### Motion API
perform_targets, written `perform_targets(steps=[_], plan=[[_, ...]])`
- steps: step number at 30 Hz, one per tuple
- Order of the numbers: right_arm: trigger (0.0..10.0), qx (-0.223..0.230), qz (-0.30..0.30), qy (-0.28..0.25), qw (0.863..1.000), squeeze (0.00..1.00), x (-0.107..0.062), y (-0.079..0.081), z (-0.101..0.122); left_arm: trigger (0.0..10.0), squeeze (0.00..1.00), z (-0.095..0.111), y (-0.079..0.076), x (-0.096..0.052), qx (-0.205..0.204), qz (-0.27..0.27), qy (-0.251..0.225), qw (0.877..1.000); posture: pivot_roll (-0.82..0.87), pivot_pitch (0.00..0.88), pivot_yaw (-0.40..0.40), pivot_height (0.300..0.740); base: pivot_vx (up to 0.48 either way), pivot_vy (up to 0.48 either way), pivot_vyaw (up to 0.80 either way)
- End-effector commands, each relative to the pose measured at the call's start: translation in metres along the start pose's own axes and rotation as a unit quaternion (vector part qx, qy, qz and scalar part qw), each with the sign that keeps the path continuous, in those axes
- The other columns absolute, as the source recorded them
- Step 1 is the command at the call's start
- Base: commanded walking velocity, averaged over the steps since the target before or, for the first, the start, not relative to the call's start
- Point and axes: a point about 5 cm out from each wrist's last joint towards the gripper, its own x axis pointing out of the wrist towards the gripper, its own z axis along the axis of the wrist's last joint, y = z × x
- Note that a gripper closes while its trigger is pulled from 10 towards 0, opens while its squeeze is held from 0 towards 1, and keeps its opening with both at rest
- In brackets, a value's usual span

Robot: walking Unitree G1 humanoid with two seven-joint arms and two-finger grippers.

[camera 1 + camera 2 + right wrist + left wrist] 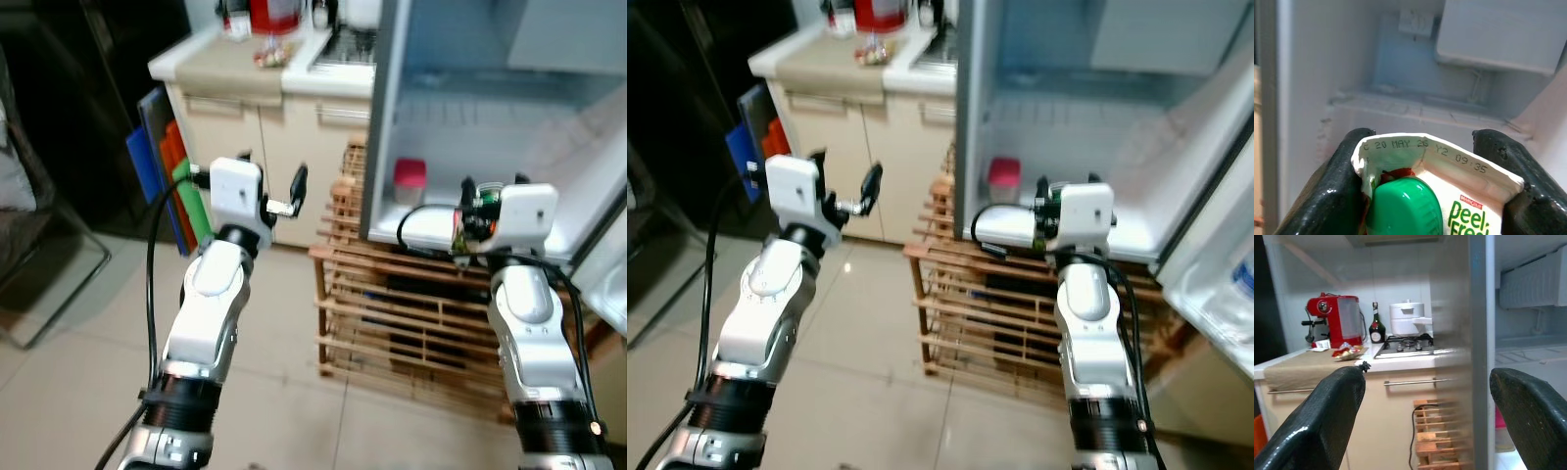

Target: Restocking fridge

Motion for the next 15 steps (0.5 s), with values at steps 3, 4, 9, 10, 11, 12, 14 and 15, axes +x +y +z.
perform_targets(steps=[3, 4, 9, 10, 11, 12, 14, 15], plan=[[10.0, 0.003, 0.009, -0.003, 1.000, 0.00, 0.000, 0.007, 0.002, 10.0, 0.00, 0.001, 0.002, 0.000, 0.008, -0.004, 0.000, 1.000, -0.08, 0.000, 0.048, 0.740, 0.000, 0.000, -0.80], [10.0, 0.004, 0.009, -0.004, 1.000, 0.00, 0.001, 0.007, 0.003, 10.0, 0.00, 0.001, 0.002, 0.001, 0.010, -0.006, -0.001, 1.000, -0.08, 0.000, 0.049, 0.740, 0.000, 0.000, -0.80], [10.0, 0.007, 0.014, -0.008, 1.000, 0.00, 0.002, 0.009, 0.004, 10.0, 0.00, 0.000, -0.008, 0.001, 0.007, -0.048, 0.002, 0.999, -0.08, 0.000, 0.049, 0.740, 0.000, 0.000, 0.00], [10.0, 0.008, 0.016, -0.008, 1.000, 0.00, 0.002, 0.010, 0.004, 10.0, 0.00, -0.004, -0.015, -0.001, 0.001, -0.087, 0.017, 0.996, -0.07, 0.000, 0.048, 0.740, 0.000, 0.000, 0.00], [10.0, 0.008, 0.017, -0.007, 1.000, 0.00, 0.002, 0.011, 0.004, 10.0, 0.00, -0.008, -0.021, -0.002, -0.004, -0.123, 0.032, 0.992, -0.07, 0.000, 0.046, 0.740, 0.000, 0.000, 0.00], [10.0, 0.009, 0.020, -0.007, 1.000, 0.00, 0.002, 0.012, 0.003, 10.0, 0.00, -0.012, -0.025, -0.004, -0.010, -0.148, 0.048, 0.988, -0.07, 0.000, 0.046, 0.740, 0.000, 0.000, 0.00], [10.0, 0.010, 0.029, -0.009, 0.999, 0.00, 0.004, 0.017, 0.004, 10.0, 0.00, -0.030, -0.024, -0.008, -0.007, -0.156, 0.102, 0.982, -0.07, 0.000, 0.048, 0.740, 0.000, 0.000, 0.00], [10.0, 0.010, 0.029, -0.009, 0.999, 0.00, 0.004, 0.017, 0.004, 10.0, 0.00, -0.030, -0.024, -0.008, -0.007, -0.156, 0.102, 0.982, -0.07, 0.000, 0.048, 0.740, 0.000, 0.000, 0.00]])
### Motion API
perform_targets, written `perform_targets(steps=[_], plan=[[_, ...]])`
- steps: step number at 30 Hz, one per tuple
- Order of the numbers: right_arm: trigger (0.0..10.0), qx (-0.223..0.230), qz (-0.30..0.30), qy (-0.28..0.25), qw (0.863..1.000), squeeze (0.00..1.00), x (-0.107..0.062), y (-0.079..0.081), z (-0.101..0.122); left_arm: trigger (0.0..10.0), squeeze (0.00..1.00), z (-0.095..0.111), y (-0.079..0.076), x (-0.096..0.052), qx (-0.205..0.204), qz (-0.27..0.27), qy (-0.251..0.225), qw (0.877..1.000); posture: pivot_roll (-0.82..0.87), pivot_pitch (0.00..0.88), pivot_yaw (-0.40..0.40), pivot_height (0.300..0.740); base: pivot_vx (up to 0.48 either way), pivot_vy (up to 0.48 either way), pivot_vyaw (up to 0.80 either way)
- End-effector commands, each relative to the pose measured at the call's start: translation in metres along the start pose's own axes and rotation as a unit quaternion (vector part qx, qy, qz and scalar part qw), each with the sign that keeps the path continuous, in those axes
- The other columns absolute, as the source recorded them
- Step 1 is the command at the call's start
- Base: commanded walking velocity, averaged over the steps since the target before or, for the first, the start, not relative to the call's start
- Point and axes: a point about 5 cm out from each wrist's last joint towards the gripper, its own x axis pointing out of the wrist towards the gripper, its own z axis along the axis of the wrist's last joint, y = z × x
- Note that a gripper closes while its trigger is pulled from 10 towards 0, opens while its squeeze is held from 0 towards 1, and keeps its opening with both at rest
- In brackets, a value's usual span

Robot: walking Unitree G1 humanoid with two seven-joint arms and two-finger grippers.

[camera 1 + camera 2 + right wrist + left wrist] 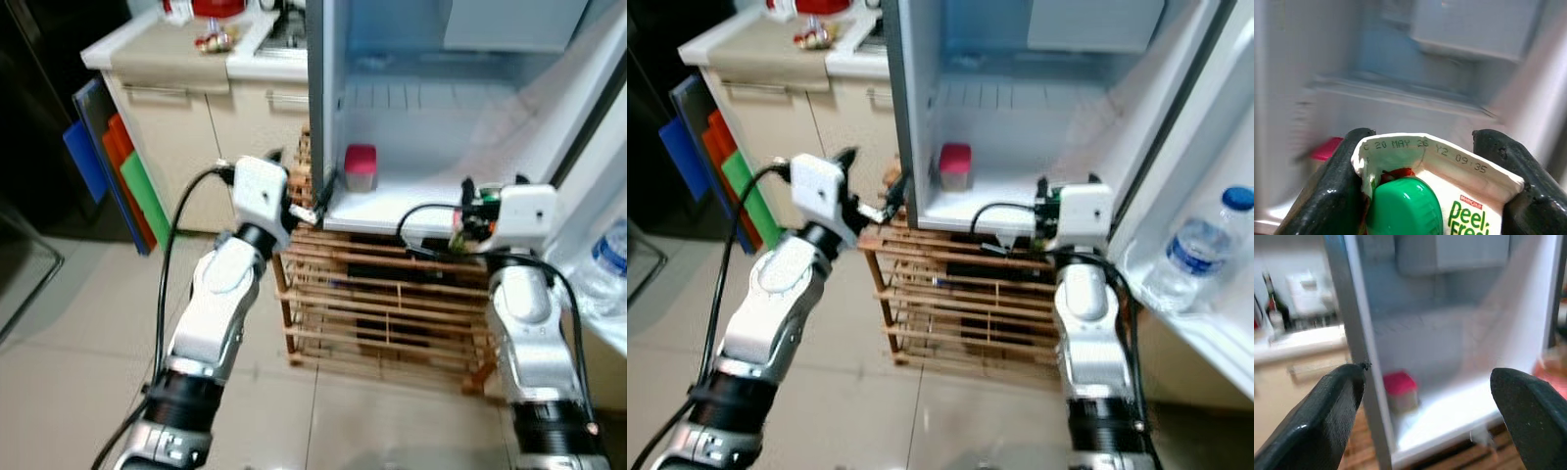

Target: Restocking fridge

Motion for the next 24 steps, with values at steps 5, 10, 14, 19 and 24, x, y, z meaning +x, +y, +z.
perform_targets(steps=[5, 10, 14, 19, 24], plan=[[10.0, 0.004, 0.012, -0.016, 1.000, 0.00, 0.009, 0.006, 0.006, 10.0, 0.00, -0.059, 0.002, -0.015, -0.049, -0.010, 0.142, 0.989, -0.06, 0.000, 0.037, 0.740, 0.000, 0.000, 0.00], [10.0, 0.009, 0.017, -0.020, 1.000, 0.00, 0.016, 0.012, 0.007, 10.0, 0.00, -0.076, 0.000, -0.014, -0.048, -0.022, 0.148, 0.988, -0.06, 0.000, 0.034, 0.740, 0.000, 0.000, 0.00], [10.0, 0.011, 0.025, -0.031, 0.999, 0.00, 0.023, 0.020, 0.012, 10.0, 0.00, -0.054, -0.005, -0.008, -0.050, -0.031, 0.089, 0.994, -0.06, 0.000, 0.033, 0.740, 0.000, 0.000, 0.00], [10.0, 0.014, 0.029, -0.037, 0.999, 0.00, 0.026, 0.024, 0.014, 10.0, 0.00, -0.048, -0.009, -0.004, -0.059, -0.048, 0.065, 0.995, -0.06, 0.000, 0.031, 0.740, 0.088, 0.000, 0.00], [10.0, 0.015, 0.032, -0.038, 0.999, 0.00, 0.028, 0.025, 0.013, 10.0, 0.00, -0.038, -0.017, 0.000, -0.037, -0.078, 0.042, 0.995, -0.06, 0.000, 0.030, 0.740, 0.465, 0.000, 0.00]])
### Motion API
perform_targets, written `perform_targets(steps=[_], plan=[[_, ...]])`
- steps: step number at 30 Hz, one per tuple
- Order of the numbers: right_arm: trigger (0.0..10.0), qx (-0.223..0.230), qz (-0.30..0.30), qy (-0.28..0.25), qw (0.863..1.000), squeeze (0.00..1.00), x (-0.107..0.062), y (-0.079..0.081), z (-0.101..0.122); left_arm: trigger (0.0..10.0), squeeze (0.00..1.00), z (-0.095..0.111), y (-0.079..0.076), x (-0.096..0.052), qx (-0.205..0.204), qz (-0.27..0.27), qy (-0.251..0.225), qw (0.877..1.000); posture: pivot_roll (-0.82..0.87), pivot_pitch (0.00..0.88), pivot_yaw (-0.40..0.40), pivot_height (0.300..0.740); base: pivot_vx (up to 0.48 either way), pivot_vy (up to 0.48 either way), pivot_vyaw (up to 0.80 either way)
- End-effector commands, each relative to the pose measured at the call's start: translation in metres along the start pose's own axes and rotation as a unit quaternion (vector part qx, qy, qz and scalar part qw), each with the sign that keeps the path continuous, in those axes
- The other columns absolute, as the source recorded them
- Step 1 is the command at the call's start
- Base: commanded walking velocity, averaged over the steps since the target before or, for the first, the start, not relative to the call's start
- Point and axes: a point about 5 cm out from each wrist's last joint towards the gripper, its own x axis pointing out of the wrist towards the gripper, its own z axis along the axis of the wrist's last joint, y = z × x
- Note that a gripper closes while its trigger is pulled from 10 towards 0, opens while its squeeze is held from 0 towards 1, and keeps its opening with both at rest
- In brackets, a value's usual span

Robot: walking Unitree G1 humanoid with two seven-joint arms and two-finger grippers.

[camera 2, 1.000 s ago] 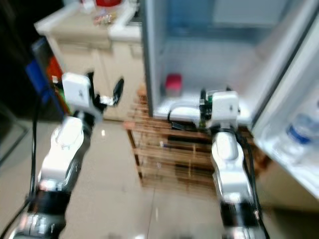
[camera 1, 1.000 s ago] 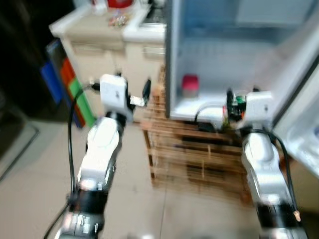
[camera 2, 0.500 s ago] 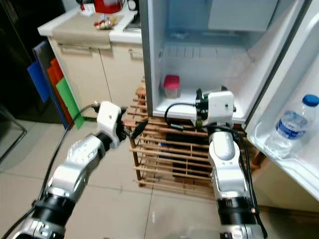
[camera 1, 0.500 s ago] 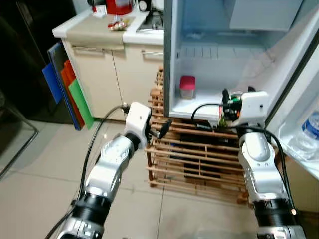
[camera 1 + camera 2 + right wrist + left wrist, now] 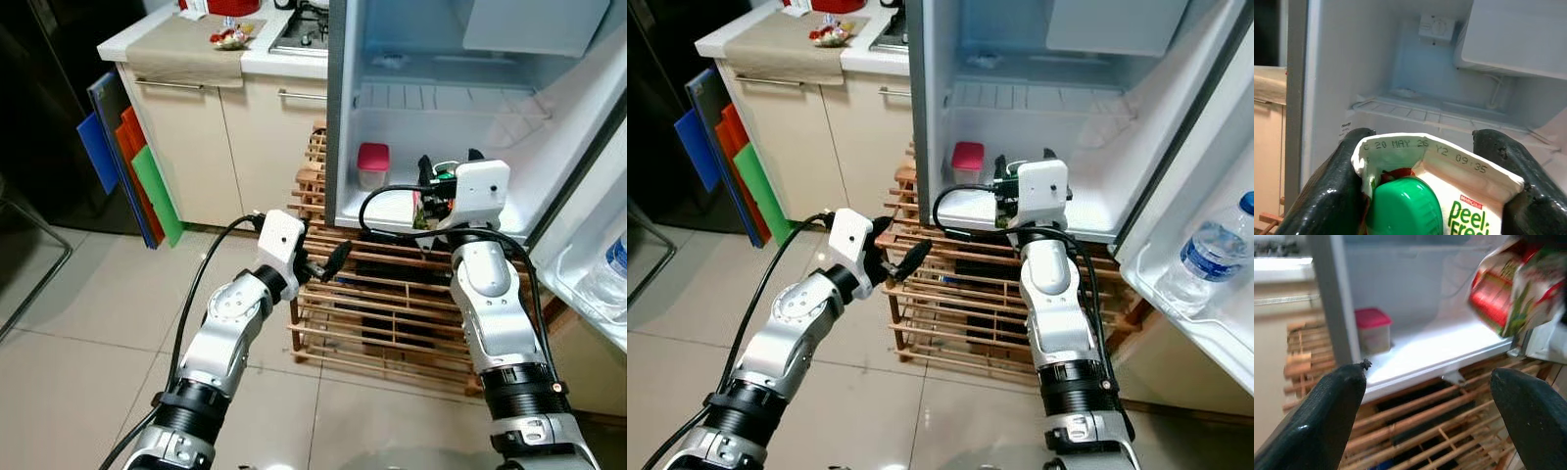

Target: Restocking fridge

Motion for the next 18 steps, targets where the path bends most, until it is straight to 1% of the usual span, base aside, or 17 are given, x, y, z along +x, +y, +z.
perform_targets(steps=[1, 3, 6, 8, 12, 18], plan=[[10.0, 0.000, 0.001, -0.015, 1.000, 0.00, 0.004, 0.000, 0.005, 10.0, 0.00, 0.013, -0.004, 0.004, 0.023, -0.018, -0.022, 0.999, -0.06, 0.000, 0.030, 0.740, 0.472, 0.000, 0.00], [10.0, 0.000, 0.000, -0.016, 1.000, 0.00, 0.005, 0.001, 0.005, 10.0, 0.00, 0.018, -0.007, 0.005, 0.028, -0.036, -0.027, 0.999, -0.05, 0.000, 0.030, 0.740, 0.480, 0.000, 0.00], [10.0, 0.000, -0.001, -0.014, 1.000, 0.00, 0.005, 0.001, 0.004, 10.0, 0.00, 0.019, -0.009, 0.005, 0.029, -0.042, -0.029, 0.998, -0.06, 0.000, 0.032, 0.740, 0.480, 0.000, 0.00], [10.0, -0.002, -0.002, -0.010, 1.000, 0.00, 0.006, 0.002, 0.003, 10.0, 0.00, 0.021, -0.011, 0.006, 0.030, -0.050, -0.032, 0.998, -0.06, 0.000, 0.034, 0.740, 0.480, 0.000, -0.57], [10.0, -0.002, -0.003, -0.007, 1.000, 0.00, 0.006, 0.002, 0.001, 10.0, 0.00, 0.021, -0.014, 0.006, 0.030, -0.059, -0.033, 0.997, -0.06, 0.000, 0.035, 0.740, 0.480, 0.000, -0.80], [10.0, -0.004, -0.012, -0.003, 1.000, 0.00, 0.003, -0.007, -0.003, 10.0, 0.00, 0.023, -0.016, 0.004, 0.034, -0.073, -0.034, 0.996, -0.05, 0.000, 0.034, 0.740, 0.480, 0.000, 0.00]])
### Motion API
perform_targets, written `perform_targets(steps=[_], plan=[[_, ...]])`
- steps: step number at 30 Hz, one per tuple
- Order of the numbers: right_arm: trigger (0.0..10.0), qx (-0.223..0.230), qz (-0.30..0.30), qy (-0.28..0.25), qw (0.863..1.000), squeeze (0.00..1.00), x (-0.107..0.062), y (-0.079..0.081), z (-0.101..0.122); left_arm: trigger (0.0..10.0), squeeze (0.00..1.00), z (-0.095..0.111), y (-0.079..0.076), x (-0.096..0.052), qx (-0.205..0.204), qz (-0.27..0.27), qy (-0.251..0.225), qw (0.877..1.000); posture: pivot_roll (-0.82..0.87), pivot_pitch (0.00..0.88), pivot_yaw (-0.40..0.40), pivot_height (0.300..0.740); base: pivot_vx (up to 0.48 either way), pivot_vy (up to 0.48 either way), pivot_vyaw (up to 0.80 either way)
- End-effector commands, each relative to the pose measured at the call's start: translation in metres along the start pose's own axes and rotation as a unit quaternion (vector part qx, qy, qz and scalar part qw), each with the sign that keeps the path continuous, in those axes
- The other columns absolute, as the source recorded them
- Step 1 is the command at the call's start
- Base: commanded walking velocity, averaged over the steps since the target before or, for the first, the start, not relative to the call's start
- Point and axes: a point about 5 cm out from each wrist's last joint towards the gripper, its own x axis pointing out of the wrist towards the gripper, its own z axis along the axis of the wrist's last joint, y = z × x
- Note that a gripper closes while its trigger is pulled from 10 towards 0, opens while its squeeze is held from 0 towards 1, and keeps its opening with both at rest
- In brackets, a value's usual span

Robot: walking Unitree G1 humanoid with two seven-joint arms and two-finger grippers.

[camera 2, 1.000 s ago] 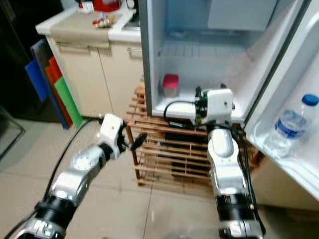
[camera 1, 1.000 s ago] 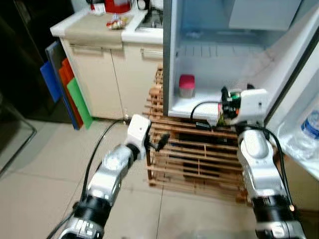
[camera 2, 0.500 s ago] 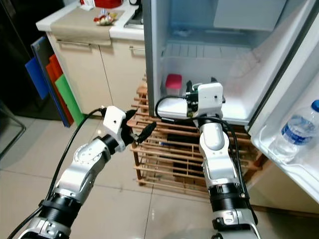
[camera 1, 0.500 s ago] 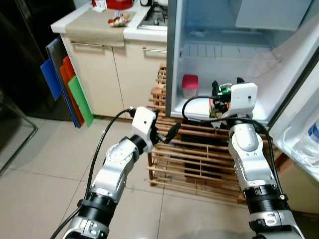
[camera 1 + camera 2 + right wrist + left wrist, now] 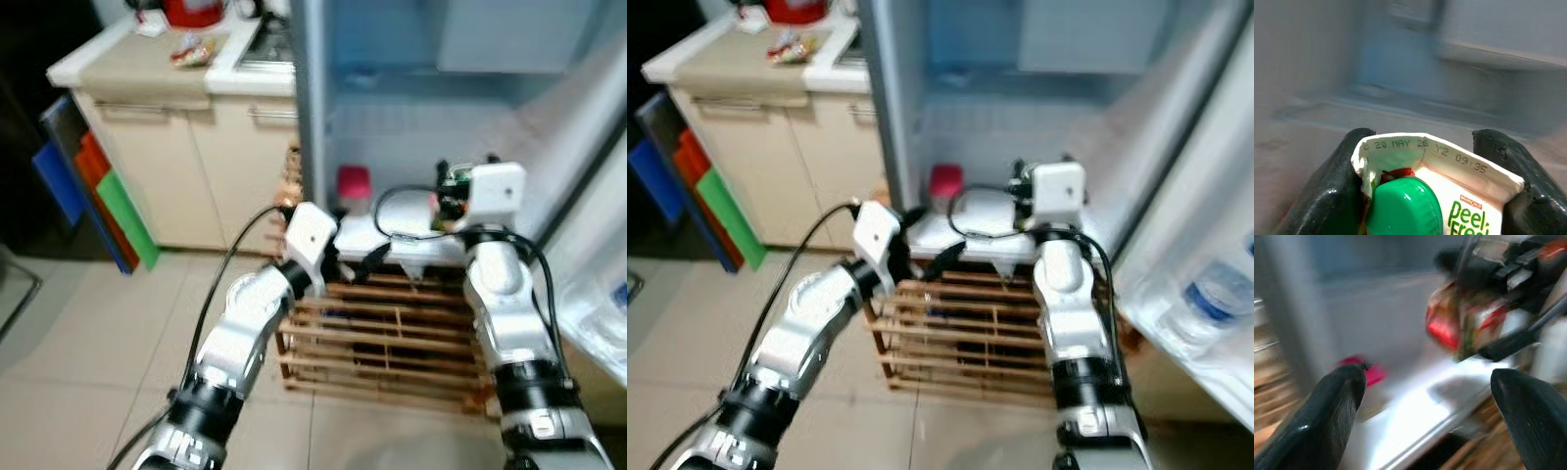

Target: Restocking fridge

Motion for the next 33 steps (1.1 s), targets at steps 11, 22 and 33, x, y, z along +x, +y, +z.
perform_targets(steps=[11, 22, 33], plan=[[10.0, -0.007, -0.009, 0.004, 1.000, 0.00, -0.004, -0.007, -0.005, 10.0, 0.00, 0.015, -0.007, 0.005, 0.024, -0.023, -0.017, 0.999, -0.05, 0.000, 0.037, 0.740, 0.131, 0.000, 0.00], [10.0, 0.010, 0.004, -0.024, 1.000, 0.00, -0.002, -0.004, 0.013, 10.0, 0.00, 0.012, -0.009, -0.001, 0.016, -0.026, -0.007, 1.000, -0.04, 0.000, 0.037, 0.740, 0.000, 0.000, 0.00], [10.0, -0.010, 0.034, -0.124, 0.992, 0.00, 0.032, 0.019, 0.060, 10.0, 0.00, 0.026, -0.014, -0.014, 0.007, -0.027, -0.054, 0.998, 0.02, 0.000, 0.040, 0.740, 0.000, 0.000, 0.00]])
